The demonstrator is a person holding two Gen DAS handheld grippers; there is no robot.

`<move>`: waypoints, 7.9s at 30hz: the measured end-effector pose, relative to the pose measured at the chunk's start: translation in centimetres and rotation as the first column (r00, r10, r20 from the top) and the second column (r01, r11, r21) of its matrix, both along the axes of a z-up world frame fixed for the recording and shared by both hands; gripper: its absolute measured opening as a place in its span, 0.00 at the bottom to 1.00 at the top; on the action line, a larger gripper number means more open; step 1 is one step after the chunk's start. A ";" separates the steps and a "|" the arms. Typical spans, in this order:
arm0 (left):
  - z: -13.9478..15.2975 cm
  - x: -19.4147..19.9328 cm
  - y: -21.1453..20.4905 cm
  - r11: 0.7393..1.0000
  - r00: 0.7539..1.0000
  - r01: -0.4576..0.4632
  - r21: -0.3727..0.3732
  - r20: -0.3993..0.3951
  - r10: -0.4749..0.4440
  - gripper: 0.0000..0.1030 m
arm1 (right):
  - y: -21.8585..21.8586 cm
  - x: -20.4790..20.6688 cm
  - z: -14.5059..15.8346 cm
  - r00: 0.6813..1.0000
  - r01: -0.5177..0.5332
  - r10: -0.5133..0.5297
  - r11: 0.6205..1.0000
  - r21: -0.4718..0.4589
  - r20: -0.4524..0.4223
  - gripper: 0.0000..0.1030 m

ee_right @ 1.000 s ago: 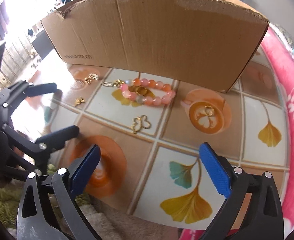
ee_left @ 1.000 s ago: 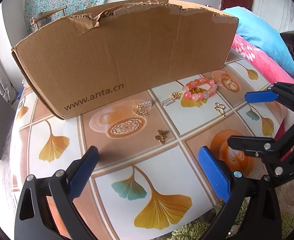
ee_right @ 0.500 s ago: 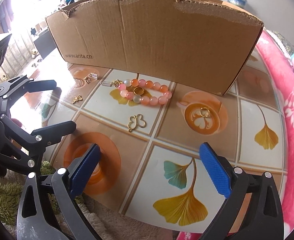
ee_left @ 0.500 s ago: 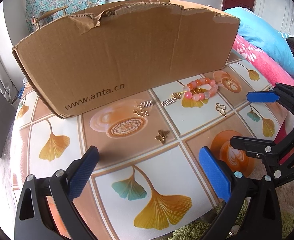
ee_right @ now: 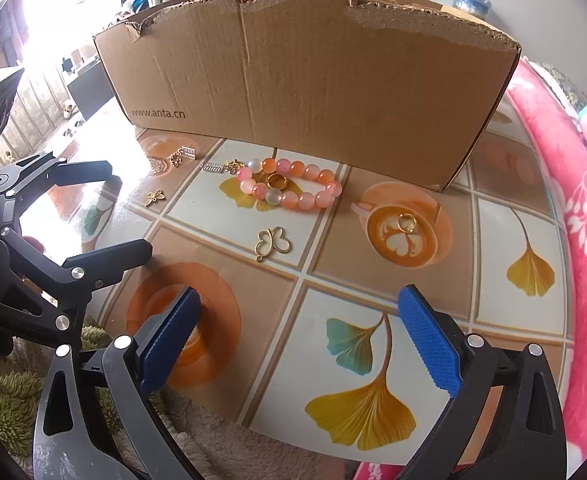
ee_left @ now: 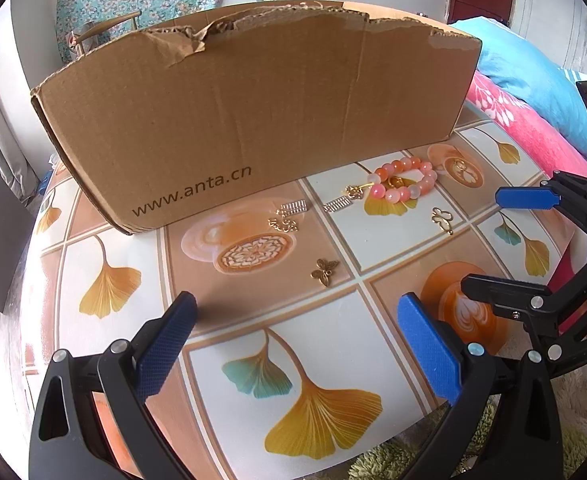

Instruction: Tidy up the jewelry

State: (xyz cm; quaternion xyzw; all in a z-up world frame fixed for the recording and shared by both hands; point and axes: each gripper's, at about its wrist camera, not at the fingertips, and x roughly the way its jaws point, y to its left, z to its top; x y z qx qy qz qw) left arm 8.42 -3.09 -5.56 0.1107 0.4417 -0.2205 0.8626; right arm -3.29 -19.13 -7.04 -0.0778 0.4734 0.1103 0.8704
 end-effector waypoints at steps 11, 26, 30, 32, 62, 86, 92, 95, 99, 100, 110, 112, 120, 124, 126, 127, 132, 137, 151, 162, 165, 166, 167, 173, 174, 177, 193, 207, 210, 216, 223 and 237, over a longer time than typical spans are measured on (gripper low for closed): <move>0.1 0.2 -0.1 1.000 1.000 0.002 0.008 -0.014 -0.002 0.96 | 0.3 0.7 0.1 0.999 -0.028 0.028 1.000 -0.010 -0.017 0.92; 0.2 0.4 0.3 1.000 1.000 0.003 0.006 -0.010 -0.003 0.96 | 2.3 3.0 1.9 0.994 -0.097 0.097 0.995 -0.002 0.051 0.66; 0.2 0.4 0.3 1.000 1.000 0.001 0.006 -0.011 -0.001 0.96 | 2.3 3.9 1.7 0.995 -0.098 0.097 0.995 0.022 0.027 0.55; 0.2 0.4 0.3 1.000 1.000 0.001 0.005 -0.011 -0.001 0.96 | 2.2 4.4 1.6 0.995 -0.099 0.098 0.994 0.037 0.011 0.48; 1.9 -0.1 0.7 0.996 0.998 0.039 -0.080 0.061 -0.034 0.95 | 1.4 3.2 0.8 0.997 -0.074 0.075 0.997 0.034 -0.006 0.13; 1.4 0.8 -1.5 0.996 0.996 0.084 0.011 -0.026 -0.084 0.26 | -2.8 2.0 1.0 0.999 -0.035 0.034 0.991 0.129 0.015 0.13; 1.3 1.2 -1.2 0.995 0.995 0.092 0.027 -0.032 -0.092 0.19 | -3.0 2.0 1.0 0.999 -0.037 0.035 0.991 0.130 0.015 0.13; 1.4 1.3 -1.1 0.994 0.994 0.101 0.035 -0.033 -0.100 0.13 | -2.9 2.0 1.0 0.999 -0.039 0.037 0.991 0.127 0.013 0.13; 1.4 1.1 -1.1 0.990 0.991 0.131 0.053 -0.028 -0.130 0.12 | -3.1 1.9 1.1 0.999 -0.043 0.042 0.992 0.121 0.013 0.13; 1.4 1.1 -1.2 0.989 0.990 0.137 0.056 -0.028 -0.136 0.12 | -2.8 1.9 1.1 0.999 -0.043 0.042 0.992 0.119 0.013 0.13; 1.2 0.7 -1.8 0.986 0.988 0.154 0.059 -0.011 -0.154 0.06 | -2.1 1.8 1.2 0.999 -0.041 0.040 0.993 0.110 0.013 0.13; 1.3 0.6 -1.9 0.987 0.988 0.152 0.059 -0.006 -0.152 0.06 | -2.1 1.8 1.2 0.999 -0.037 0.036 0.993 0.109 0.013 0.13; 2.3 0.1 -1.6 0.989 0.989 0.146 0.032 0.013 -0.147 0.06 | -2.1 1.6 1.8 0.999 -0.028 0.026 0.994 0.108 0.020 0.13; 4.1 -0.3 -1.0 0.990 0.989 0.143 0.009 0.037 -0.143 0.06 | -2.1 1.1 3.2 0.999 -0.030 0.025 0.992 0.121 0.036 0.13; 5.4 -0.4 -0.6 0.989 0.987 0.146 0.000 0.065 -0.145 0.06 | -2.0 0.9 4.6 0.998 -0.036 0.028 0.990 0.138 0.058 0.13; 6.4 -0.4 -0.4 0.989 0.986 0.147 -0.009 0.084 -0.146 0.06 | -1.9 0.8 5.4 0.997 -0.043 0.032 0.989 0.144 0.074 0.13; 11.7 0.5 0.8 0.985 0.972 0.157 -0.070 0.189 -0.141 0.06 | -1.5 1.5 10.8 0.981 -0.104 0.070 0.978 0.183 0.182 0.13; 15.0 4.8 0.8 0.977 0.964 0.181 -0.117 0.216 -0.153 0.07 | -1.5 6.4 14.6 0.958 -0.176 0.131 0.971 0.163 0.254 0.13; 8.9 22.0 -6.0 0.989 0.963 0.150 -0.003 -0.225 -0.146 0.07 | -1.6 25.0 8.2 0.975 -0.048 0.085 0.982 0.181 -0.203 0.13; 7.2 23.5 -6.0 0.996 0.955 0.085 -0.009 -0.285 -0.084 0.27 | -2.0 25.5 7.4 0.981 -0.019 0.048 0.988 0.152 -0.190 0.15; 7.9 23.2 -6.1 0.996 0.963 0.089 -0.003 -0.255 -0.087 0.35 | -2.2 25.2 8.1 0.986 -0.019 0.044 0.988 0.154 -0.159 0.15; 8.3 23.1 -6.0 0.996 0.968 0.086 -0.001 -0.236 -0.084 0.36 | -2.2 24.9 8.5 0.988 -0.018 0.042 0.987 0.158 -0.147 0.16; 8.8 22.9 -5.9 0.996 0.972 0.084 -0.003 -0.219 -0.083 0.40 | -2.4 24.5 9.1 0.991 -0.019 0.041 0.986 0.166 -0.130 0.16; 14.3 19.0 -3.2 0.994 0.994 0.078 -0.070 -0.065 -0.083 0.60 | -4.0 19.0 13.9 0.999 -0.037 0.033 0.970 0.241 0.022 0.23; 15.3 17.8 -2.4 0.994 0.996 0.081 -0.080 -0.032 -0.084 0.65 | -4.4 17.1 15.1 0.997 -0.048 0.033 0.966 0.254 0.066 0.27; 17.7 13.2 0.4 0.991 0.995 0.090 -0.098 0.054 -0.085 0.78 | -4.9 12.4 16.9 0.987 -0.098 0.056 0.953 0.286 0.153 0.35; 2.5 0.9 2.8 0.997 0.992 -0.062 0.048 -0.103 0.067 0.95 | 0.8 2.2 1.8 0.997 0.073 -0.067 0.989 0.126 -0.047 0.50; 0.9 -0.1 2.5 0.992 0.990 -0.118 0.038 -0.070 0.121 0.95 | 1.2 3.7 1.7 0.998 0.041 -0.048 0.986 0.160 0.039 0.24; 0.8 0.0 2.3 0.992 0.990 -0.121 0.039 -0.070 0.124 0.95 | 2.2 5.0 2.0 0.999 -0.004 -0.004 0.988 0.156 0.052 0.22; 0.8 0.0 2.2 0.992 0.990 -0.119 0.039 -0.067 0.122 0.95 | 4.4 7.2 -0.1 0.997 -0.076 0.077 0.995 0.069 -0.007 0.12; 0.8 -0.1 2.3 0.992 0.990 -0.119 0.040 -0.064 0.122 0.96 | 4.9 6.5 -0.3 0.993 -0.117 0.118 0.992 -0.048 0.024 0.03; 1.0 -0.4 2.1 0.996 0.995 -0.085 0.035 -0.049 0.086 0.96 | 1.1 5.4 2.9 0.997 -0.024 0.024 1.000 -0.011 0.073 0.00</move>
